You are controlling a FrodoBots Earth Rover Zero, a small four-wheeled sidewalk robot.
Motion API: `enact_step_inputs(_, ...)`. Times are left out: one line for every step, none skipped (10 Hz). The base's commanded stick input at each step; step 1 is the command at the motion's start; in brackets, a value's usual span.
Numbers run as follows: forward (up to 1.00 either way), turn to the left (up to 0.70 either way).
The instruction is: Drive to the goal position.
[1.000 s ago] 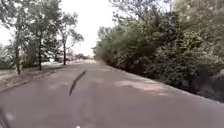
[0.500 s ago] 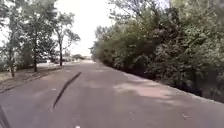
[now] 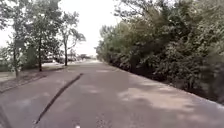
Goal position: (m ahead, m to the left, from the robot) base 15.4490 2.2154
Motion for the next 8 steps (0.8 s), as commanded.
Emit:
enact_step_inputs(1.00,-0.03)
enact_step_inputs(1.00,-0.03)
enact_step_inputs(1.00,-0.04)
enact_step_inputs(1.00,-0.05)
enact_step_inputs(1.00,-0.05)
enact_step_inputs(1.00,-0.05)
enact_step_inputs(1.00,-0.05)
enact_step_inputs(1.00,-0.05)
